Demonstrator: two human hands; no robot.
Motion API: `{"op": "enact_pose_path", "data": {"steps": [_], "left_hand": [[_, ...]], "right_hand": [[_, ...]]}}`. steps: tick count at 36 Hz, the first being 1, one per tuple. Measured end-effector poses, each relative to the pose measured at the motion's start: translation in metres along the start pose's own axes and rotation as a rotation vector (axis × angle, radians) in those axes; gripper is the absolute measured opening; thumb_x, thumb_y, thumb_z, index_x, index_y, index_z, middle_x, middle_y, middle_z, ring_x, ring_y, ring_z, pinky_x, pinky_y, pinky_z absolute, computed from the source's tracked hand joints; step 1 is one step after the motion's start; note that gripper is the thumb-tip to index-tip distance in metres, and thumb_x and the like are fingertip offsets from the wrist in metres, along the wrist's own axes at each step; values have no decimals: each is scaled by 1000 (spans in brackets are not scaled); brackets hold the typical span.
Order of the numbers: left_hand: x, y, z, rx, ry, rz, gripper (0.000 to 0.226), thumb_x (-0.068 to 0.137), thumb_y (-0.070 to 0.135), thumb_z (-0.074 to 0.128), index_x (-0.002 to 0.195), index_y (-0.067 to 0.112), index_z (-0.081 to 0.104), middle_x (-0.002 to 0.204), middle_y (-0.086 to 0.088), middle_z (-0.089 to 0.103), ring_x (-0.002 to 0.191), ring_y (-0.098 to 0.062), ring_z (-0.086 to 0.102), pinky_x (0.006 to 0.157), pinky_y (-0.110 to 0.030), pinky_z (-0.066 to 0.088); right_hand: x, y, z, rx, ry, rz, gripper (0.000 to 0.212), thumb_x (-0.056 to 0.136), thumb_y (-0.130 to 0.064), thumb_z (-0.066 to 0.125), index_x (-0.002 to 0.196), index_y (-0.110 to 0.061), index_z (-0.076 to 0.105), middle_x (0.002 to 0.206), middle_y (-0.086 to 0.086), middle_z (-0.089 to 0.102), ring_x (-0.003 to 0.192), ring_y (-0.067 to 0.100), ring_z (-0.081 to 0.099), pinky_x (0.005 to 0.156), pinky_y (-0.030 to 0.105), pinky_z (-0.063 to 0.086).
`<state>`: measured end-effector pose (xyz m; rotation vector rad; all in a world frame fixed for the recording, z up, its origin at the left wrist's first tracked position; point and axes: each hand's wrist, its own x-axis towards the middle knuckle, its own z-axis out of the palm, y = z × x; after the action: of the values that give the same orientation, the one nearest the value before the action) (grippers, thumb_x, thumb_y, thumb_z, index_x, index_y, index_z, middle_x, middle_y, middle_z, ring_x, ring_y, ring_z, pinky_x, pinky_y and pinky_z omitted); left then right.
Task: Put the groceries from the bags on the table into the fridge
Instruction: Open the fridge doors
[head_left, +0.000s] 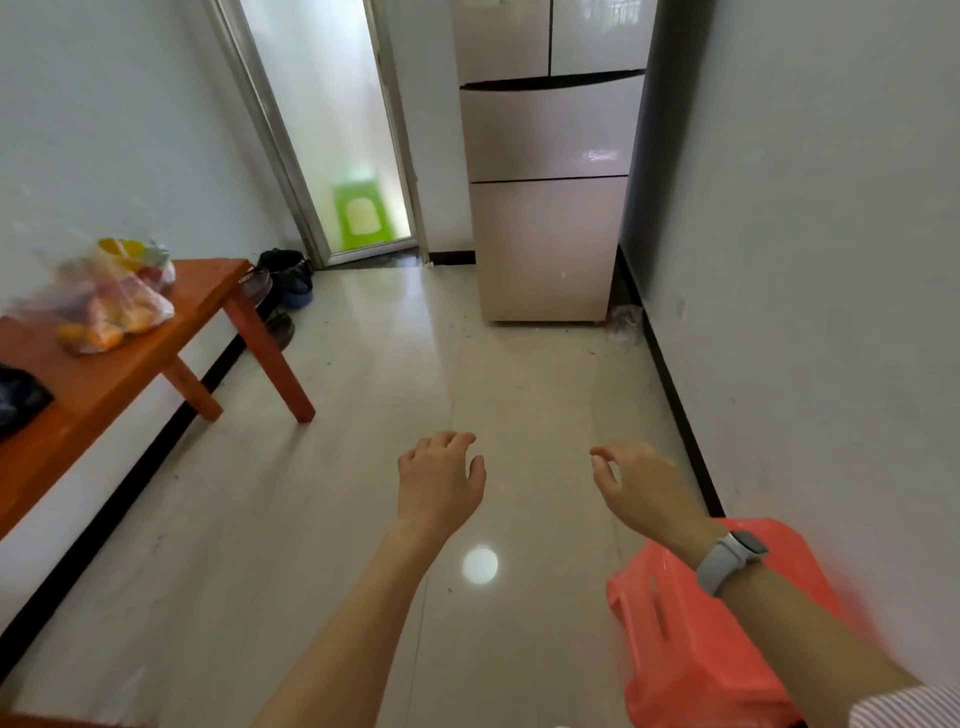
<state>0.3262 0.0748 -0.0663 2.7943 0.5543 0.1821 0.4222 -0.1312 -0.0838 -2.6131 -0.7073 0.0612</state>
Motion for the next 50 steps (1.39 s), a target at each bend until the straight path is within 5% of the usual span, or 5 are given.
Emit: {"op": "enact_pose_path", "data": {"steps": [9, 21, 27, 39, 50], "left_hand": [[143, 0, 15, -88, -16, -67, 37, 95, 32, 44, 129, 21, 52, 131, 2, 54, 120, -18, 49, 102, -35, 30], [413, -59, 20, -116, 14, -102, 37, 94, 31, 45, 129, 18, 52, 131, -2, 53, 121, -22, 47, 101, -39, 33], [577, -61, 0, -112, 48, -2, 38, 94, 28, 45, 130, 17, 52, 132, -4, 54, 119, -24, 49, 102, -41, 37], [844, 35, 26, -196, 62, 219, 38, 94, 26, 47, 130, 16, 50, 130, -5, 54, 115, -24, 52, 98, -41, 43], [1088, 131, 25, -321, 174, 234, 37, 94, 25, 48, 129, 14, 51, 129, -3, 52, 116, -20, 51, 97, -43, 43]], "right_hand": [[158, 8, -2, 20, -104, -34, 32, 95, -28, 40, 117, -17, 59, 117, 2, 64, 109, 21, 54, 89, 30, 40], [426, 12, 22, 53, -218, 5, 35, 96, -29, 38, 120, -12, 58, 120, 7, 62, 113, 23, 53, 94, 39, 45], [575, 9, -2, 50, -114, 18, 35, 96, -26, 37, 122, -12, 56, 121, 7, 61, 112, 23, 53, 95, 37, 44], [792, 91, -46, 93, 18, 106, 34, 96, -31, 37, 124, -18, 53, 124, 2, 58, 114, 20, 51, 94, 35, 44], [1038, 171, -116, 178, 98, 78, 35, 97, -25, 38, 127, -15, 52, 129, 3, 54, 122, 20, 46, 100, 31, 38]]}}
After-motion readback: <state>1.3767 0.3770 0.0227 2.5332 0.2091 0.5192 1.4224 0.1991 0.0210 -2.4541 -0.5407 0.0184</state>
